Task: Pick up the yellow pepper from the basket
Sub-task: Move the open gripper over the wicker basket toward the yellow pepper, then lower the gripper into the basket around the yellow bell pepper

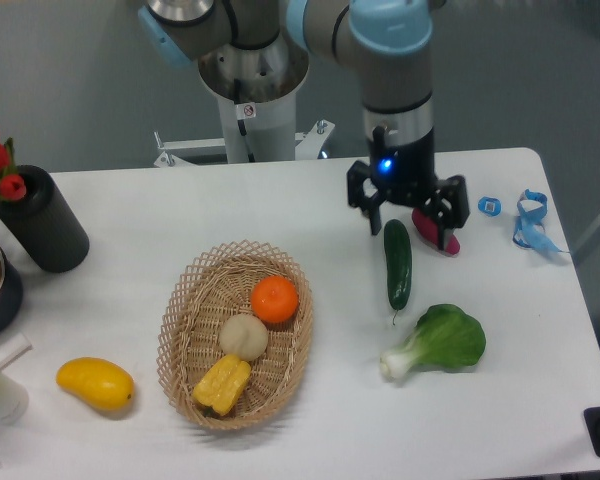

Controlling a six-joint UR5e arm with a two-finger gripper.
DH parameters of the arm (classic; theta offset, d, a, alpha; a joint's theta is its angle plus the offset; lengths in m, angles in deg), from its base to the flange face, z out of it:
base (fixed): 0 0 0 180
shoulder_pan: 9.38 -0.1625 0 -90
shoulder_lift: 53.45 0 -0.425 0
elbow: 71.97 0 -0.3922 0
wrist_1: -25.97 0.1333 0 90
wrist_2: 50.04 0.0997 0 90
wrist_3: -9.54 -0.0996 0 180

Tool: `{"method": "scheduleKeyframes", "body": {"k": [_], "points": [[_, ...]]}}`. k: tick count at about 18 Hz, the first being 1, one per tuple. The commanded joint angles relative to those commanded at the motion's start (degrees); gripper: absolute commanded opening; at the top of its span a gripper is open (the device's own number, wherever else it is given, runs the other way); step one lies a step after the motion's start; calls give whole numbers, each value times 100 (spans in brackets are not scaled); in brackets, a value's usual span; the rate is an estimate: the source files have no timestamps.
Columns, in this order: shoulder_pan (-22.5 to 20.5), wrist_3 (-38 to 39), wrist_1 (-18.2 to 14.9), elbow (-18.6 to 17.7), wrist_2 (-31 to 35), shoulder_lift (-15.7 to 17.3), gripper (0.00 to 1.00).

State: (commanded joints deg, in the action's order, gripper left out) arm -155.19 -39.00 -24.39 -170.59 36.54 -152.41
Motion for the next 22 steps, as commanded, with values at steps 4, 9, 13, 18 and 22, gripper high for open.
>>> {"method": "scheduleKeyframes", "body": {"k": [4, 9, 13, 18, 22], "points": [[298, 766, 0, 115, -439, -263, 100], [738, 1434, 35, 247, -449, -615, 100], [1124, 1418, 368, 247, -449, -905, 100], [1468, 1453, 448, 238, -466, -1275, 100], [1600, 1426, 448, 194, -572, -1477, 100]]}}
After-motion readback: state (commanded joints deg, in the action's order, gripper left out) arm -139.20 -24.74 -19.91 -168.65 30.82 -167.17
